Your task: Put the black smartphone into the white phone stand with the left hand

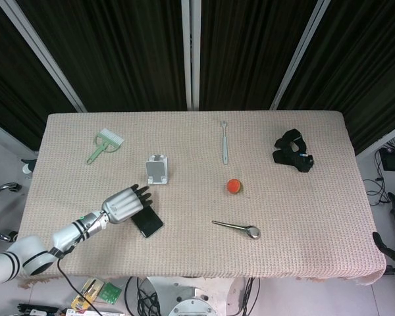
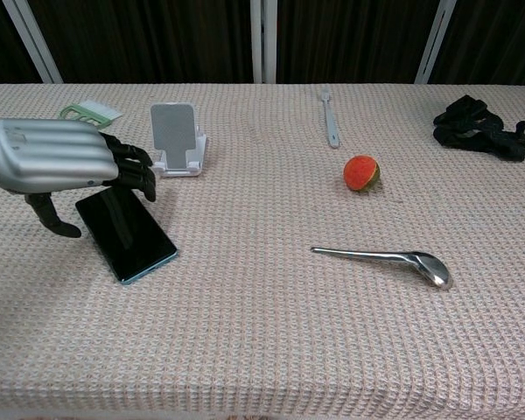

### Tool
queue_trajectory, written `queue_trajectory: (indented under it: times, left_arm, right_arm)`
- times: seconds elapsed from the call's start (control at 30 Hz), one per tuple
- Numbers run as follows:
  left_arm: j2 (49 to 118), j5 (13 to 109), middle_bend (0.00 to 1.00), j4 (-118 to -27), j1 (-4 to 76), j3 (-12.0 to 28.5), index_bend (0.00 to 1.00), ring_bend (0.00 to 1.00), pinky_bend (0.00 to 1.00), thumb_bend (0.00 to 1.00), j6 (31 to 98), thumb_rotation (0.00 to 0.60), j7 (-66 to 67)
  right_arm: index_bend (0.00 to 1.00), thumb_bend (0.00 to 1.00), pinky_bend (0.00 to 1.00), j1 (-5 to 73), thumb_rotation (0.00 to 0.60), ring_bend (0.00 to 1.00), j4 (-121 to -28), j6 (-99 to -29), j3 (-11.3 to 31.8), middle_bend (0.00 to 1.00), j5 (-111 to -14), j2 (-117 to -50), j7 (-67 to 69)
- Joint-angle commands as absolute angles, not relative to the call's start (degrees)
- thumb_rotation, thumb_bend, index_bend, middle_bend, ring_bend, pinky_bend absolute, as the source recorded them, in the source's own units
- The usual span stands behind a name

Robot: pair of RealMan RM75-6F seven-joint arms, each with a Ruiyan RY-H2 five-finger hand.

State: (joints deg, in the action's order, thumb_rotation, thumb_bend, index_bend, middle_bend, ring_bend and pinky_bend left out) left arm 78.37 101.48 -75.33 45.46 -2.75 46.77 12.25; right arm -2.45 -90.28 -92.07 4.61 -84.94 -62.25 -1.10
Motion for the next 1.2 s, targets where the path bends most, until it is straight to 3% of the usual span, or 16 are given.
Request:
queue_trajectory:
  times: [0.03, 0.67, 1.07, 1.2]
  left_arm:
    - [78.82, 101.32, 0.16, -74.92, 45.82, -3.03, 0.21, 0.11, 0.27, 0.14, 46.60, 0.600, 12.34]
    - [80.87, 100.25, 0.16, -71.64, 47.83, -4.29, 0.22, 0.11, 0.27, 0.14, 46.68, 0.600, 12.92]
    - [81.59, 100.75, 0.17, -69.94, 48.26, -5.58, 0.34, 0.11, 0.27, 0.14, 48.12, 0.600, 12.43]
    - [81.83, 101.22, 0.22, -69.34, 47.93, -5.76, 0.41, 0.12, 0.28, 0.14, 50.14, 0.600, 11.70]
  right_arm:
    - [0.00, 0.18, 0.00, -2.42, 0.600, 0.00, -90.18, -91.97, 4.59, 0.00, -84.95, -62.35, -1.06]
    - [0.00, 0.18, 0.00, -2.76, 0.600, 0.00, -88.16, -93.49, 4.43, 0.00, -86.80, -62.85, 0.22]
    - [0.00, 0.18, 0.00, -2.27, 0.600, 0.00, -88.09, -92.49, 4.02, 0.00, -87.43, -62.63, 0.20]
    - [0.00, 0.18, 0.00, -2.22, 0.600, 0.00, -88.19, -92.20, 4.06, 0.00, -87.12, -62.51, 0.14]
